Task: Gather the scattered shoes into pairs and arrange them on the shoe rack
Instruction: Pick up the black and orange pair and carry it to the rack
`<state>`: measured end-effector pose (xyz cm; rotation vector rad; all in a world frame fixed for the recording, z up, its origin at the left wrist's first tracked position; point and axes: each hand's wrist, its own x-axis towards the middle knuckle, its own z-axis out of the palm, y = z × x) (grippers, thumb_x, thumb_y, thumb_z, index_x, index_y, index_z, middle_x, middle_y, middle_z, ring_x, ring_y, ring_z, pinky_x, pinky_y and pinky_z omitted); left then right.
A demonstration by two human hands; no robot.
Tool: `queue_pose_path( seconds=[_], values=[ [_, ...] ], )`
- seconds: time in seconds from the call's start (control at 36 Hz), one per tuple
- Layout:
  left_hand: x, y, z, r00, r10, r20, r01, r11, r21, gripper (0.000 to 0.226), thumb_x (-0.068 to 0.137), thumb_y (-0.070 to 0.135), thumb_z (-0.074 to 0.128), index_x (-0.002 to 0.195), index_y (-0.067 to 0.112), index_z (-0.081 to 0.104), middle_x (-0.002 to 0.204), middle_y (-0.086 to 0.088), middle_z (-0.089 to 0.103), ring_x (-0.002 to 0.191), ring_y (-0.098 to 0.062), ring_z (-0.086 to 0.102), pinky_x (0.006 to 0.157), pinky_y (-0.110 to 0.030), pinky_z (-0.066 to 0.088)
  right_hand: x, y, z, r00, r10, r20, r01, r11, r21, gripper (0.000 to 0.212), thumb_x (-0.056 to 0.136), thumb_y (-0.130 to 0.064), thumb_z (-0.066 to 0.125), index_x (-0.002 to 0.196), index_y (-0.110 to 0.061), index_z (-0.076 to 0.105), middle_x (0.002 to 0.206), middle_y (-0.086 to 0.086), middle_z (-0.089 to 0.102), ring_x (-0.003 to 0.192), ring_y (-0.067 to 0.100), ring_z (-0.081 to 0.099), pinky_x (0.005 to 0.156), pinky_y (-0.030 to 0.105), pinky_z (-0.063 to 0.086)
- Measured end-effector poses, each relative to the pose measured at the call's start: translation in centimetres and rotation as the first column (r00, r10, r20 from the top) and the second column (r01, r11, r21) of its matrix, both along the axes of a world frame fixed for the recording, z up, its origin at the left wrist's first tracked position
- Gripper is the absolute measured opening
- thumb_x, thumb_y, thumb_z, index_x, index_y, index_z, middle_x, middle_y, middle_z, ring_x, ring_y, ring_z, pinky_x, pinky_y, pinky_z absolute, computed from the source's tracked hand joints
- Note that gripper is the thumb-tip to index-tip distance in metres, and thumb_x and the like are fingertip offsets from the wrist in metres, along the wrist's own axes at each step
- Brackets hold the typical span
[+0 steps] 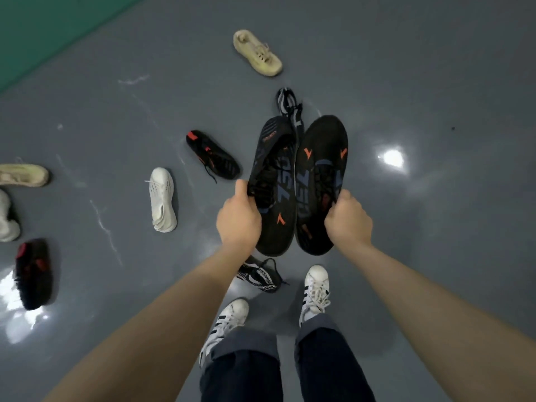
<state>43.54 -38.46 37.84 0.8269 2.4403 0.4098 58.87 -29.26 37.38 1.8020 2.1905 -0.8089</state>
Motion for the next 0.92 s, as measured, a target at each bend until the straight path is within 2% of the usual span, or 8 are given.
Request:
queue_pose_path(
  seconds=[0.11,0.19,0.36,0.47,0.61,0.72,0.83,0.92],
  values=[
    [1.1,1.0,3.4,0.992,-0.127,-0.009,0.127,0.991,0.043,0.015,0.097,0.011,0.031,0.109,0.014,0.039,0.071,-0.012,0.054,0.068,-0.034,0.055,0.053,-0.036,0.037,1.3,-0.4,3.6,0.994,-0.104,0.028,0.103,0.994,0.041,0.018,0.093,-0.005,0.041,0.110,-0.001,0.048,0.103,0.014,0.058,0.088,0.033,0.059,0.064,0.033,0.039],
    [1.7,1.4,6.6,0.966,-0.254,-0.041,0.256,0.963,0.078,0.014,0.097,0.012,0.032,0.109,0.012,0.040,0.071,-0.012,0.057,0.066,-0.033,0.054,0.054,-0.038,0.039,2.7,-1.8,6.7,0.978,-0.207,0.024,0.205,0.977,0.064,0.017,0.093,-0.004,0.042,0.108,-0.001,0.049,0.104,0.015,0.059,0.089,0.033,0.059,0.064,0.033,0.040],
    [2.9,-0.2,12.2,0.864,-0.492,-0.105,0.502,0.857,0.116,0.012,0.098,0.014,0.032,0.107,0.010,0.038,0.070,-0.010,0.054,0.063,-0.033,0.051,0.049,-0.033,0.029,5.3,-7.5,12.5,0.911,-0.409,-0.052,0.413,0.903,0.118,0.020,0.093,-0.007,0.042,0.110,0.000,0.050,0.104,0.014,0.059,0.090,0.033,0.059,0.063,0.031,0.036],
    [4.9,-2.7,16.5,0.741,-0.658,-0.135,0.671,0.734,0.109,0.015,0.099,0.014,0.032,0.110,0.008,0.039,0.071,-0.012,0.054,0.065,-0.035,0.053,0.051,-0.034,0.032,7.9,-13.2,16.4,0.828,-0.553,-0.090,0.560,0.819,0.122,0.017,0.093,-0.007,0.041,0.106,-0.001,0.050,0.102,0.014,0.060,0.089,0.033,0.059,0.063,0.031,0.036],
    [9.5,-5.1,20.1,0.589,-0.798,-0.127,0.808,0.586,0.066,0.014,0.098,0.012,0.031,0.109,0.009,0.039,0.077,-0.014,0.058,0.071,-0.035,0.055,0.057,-0.036,0.037,12.0,-19.5,19.3,0.705,-0.707,-0.054,0.708,0.699,0.097,0.019,0.094,-0.006,0.040,0.108,-0.002,0.051,0.105,0.015,0.061,0.094,0.033,0.060,0.068,0.032,0.038],
    [15.4,-7.6,21.9,0.435,-0.890,-0.135,0.900,0.436,0.023,0.017,0.098,0.010,0.032,0.114,0.008,0.039,0.077,-0.013,0.058,0.067,-0.031,0.051,0.058,-0.036,0.036,16.9,-25.0,21.3,0.573,-0.818,-0.056,0.819,0.569,0.072,0.020,0.092,-0.005,0.040,0.108,0.000,0.051,0.105,0.018,0.062,0.096,0.036,0.060,0.072,0.037,0.045],
    [22.5,-10.9,23.5,0.286,-0.945,-0.161,0.958,0.283,0.040,0.015,0.098,0.011,0.031,0.111,0.007,0.039,0.074,-0.012,0.055,0.065,-0.031,0.048,0.057,-0.035,0.034,22.6,-31.0,23.3,0.469,-0.880,-0.075,0.883,0.464,0.074,0.018,0.092,-0.006,0.039,0.106,-0.001,0.050,0.104,0.019,0.061,0.096,0.038,0.059,0.068,0.035,0.040],
    [28.1,-14.3,24.5,0.183,-0.969,-0.167,0.983,0.176,0.059,0.016,0.099,0.013,0.029,0.111,0.007,0.039,0.070,-0.009,0.051,0.063,-0.030,0.049,0.055,-0.035,0.034,26.9,-36.0,24.5,0.375,-0.923,-0.088,0.925,0.368,0.091,0.017,0.092,-0.007,0.040,0.106,-0.001,0.049,0.104,0.020,0.061,0.096,0.038,0.059,0.071,0.036,0.042]
  ],
)
